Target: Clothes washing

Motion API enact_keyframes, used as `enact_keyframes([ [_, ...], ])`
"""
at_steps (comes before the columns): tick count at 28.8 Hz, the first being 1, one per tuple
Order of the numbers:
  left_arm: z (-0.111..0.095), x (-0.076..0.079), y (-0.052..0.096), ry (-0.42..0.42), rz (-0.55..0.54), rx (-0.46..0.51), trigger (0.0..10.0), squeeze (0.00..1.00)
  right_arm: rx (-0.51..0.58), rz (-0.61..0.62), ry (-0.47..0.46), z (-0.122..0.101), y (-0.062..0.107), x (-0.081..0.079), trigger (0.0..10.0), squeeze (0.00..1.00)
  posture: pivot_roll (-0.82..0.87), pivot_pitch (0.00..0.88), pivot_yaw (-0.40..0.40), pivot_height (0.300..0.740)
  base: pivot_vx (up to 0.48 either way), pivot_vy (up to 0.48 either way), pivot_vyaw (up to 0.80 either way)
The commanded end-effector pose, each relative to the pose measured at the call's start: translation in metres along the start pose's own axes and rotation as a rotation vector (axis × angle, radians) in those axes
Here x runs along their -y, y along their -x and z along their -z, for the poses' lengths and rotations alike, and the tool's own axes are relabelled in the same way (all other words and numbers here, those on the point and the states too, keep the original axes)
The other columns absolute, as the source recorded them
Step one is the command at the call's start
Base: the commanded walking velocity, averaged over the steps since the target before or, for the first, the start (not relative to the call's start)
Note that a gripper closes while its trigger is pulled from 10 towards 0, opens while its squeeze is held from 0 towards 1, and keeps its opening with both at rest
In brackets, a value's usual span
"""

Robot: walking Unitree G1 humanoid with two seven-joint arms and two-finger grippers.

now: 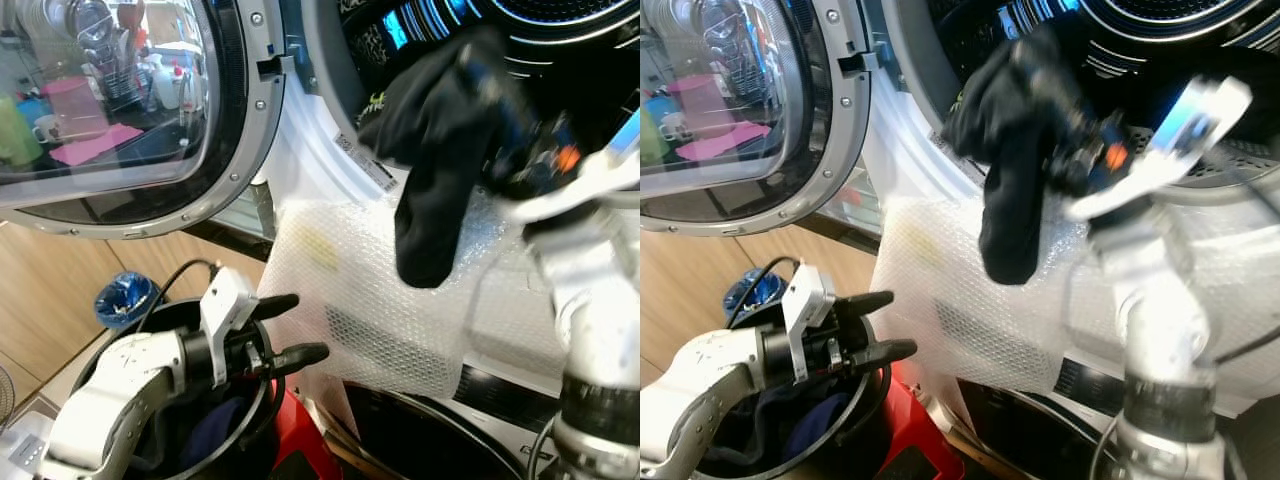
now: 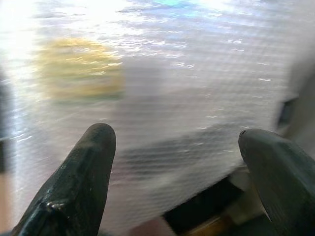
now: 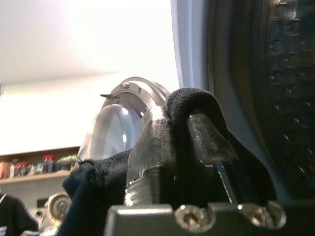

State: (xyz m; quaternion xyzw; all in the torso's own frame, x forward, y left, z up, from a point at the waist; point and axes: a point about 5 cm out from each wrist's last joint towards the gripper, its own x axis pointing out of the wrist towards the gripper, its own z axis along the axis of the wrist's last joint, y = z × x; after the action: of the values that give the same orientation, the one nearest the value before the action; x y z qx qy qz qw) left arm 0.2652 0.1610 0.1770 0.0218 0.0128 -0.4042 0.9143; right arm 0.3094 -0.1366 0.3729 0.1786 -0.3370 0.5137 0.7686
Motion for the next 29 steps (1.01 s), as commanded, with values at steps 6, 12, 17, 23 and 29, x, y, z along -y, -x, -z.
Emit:
enact_keyframes([
  [6, 0.007, 0.011, 0.004, 0.022, -0.085, 0.02, 10.0, 0.0, -0.026, -0.103, -0.029, -0.008, -0.062, 0.035, 0.0, 0.0, 0.04, 0.06, 0.051, 0.74, 0.0, 0.0, 0.0],
  [12, 0.006, 0.017, 0.002, 0.041, -0.125, 0.046, 10.0, 0.0, -0.127, 0.269, 0.089, -0.016, -0.089, 0.065, 0.0, 0.0, 0.06, 0.063, 0.038, 0.74, 0.0, 0.0, 0.0],
  [17, 0.007, 0.019, 0.0, 0.05, -0.175, 0.065, 10.0, 0.0, -0.137, 0.83, 0.249, -0.04, -0.068, 0.096, 0.0, 0.0, 0.06, 0.064, 0.033, 0.74, 0.0, 0.0, 0.0],
  [23, 0.006, 0.022, -0.001, 0.062, -0.205, 0.09, 10.0, 0.0, 0.105, 1.499, 0.387, -0.113, 0.013, 0.123, 0.0, 0.0, 0.08, 0.056, 0.022, 0.74, 0.0, 0.0, 0.0],
  [29, 0.004, 0.02, -0.001, 0.05, -0.228, 0.095, 10.0, 0.0, 0.083, 1.579, 0.483, -0.119, 0.032, 0.126, 0.0, 0.0, 0.06, 0.057, 0.04, 0.74, 0.0, 0.0, 0.0],
])
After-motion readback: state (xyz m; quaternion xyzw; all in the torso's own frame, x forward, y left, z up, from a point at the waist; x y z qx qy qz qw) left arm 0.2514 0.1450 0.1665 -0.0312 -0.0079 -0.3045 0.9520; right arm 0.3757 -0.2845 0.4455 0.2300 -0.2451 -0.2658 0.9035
